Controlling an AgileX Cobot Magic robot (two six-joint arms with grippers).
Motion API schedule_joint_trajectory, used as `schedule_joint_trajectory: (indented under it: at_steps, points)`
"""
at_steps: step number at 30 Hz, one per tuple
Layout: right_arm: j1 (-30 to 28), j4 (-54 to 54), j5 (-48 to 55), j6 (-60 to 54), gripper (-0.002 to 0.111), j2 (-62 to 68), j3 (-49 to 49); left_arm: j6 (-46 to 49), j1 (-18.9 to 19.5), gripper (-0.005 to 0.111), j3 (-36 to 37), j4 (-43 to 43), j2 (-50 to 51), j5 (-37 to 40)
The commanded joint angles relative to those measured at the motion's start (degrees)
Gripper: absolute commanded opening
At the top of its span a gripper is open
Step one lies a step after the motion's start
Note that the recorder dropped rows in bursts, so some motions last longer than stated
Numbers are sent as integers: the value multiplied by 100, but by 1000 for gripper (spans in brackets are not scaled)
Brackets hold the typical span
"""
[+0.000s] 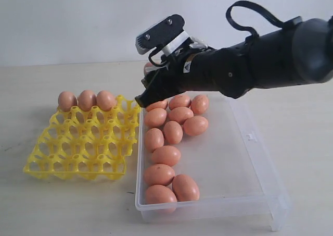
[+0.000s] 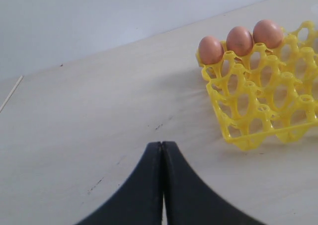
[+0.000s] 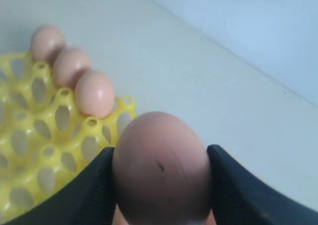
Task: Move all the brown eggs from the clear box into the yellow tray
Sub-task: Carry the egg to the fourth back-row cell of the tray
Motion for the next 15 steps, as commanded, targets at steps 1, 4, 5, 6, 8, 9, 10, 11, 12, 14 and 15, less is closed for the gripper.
schedule_joint_trajectory:
  at_steps: [1,4,5,6,8,9,10,11,12,14,15]
  points:
    - [0,-888,-518,1156,0,614,-513,-32,-21,0,-23,0,-35,-45]
    - [0,-1510,-570,2006,0,1031,-950,-32,-21,0,-23,0,-35,-45]
    - [0,-1565,-599,2159,0,1140,-1097,-32,-21,0,-23,0,-35,-45]
    - [0,-1650,-633,2309,0,1281,-1233,-32,-21,0,-23,0,-35,-45]
    - [0,-1821,-714,2517,0,1534,-1466,-32,-21,0,-23,0,-35,-45]
    - [0,-1927,-727,2638,0,1654,-1590,-32,-21,0,-23,0,-35,-45]
    - [0,-1979,-727,2746,0,1770,-1710,-32,-21,0,-23,0,-35,-45]
    - [0,-1982,-727,2800,0,1853,-1792,-32,-21,0,-23,0,-35,-45]
    - [0,-2018,-727,2870,0,1954,-1884,-32,-21,0,-23,0,-35,-45]
    - [0,-2087,-727,3086,0,2127,-2060,-32,-21,0,-23,0,-35,-45]
    - [0,-2087,-727,3160,0,2223,-2135,-32,-21,0,-23,0,-35,-45]
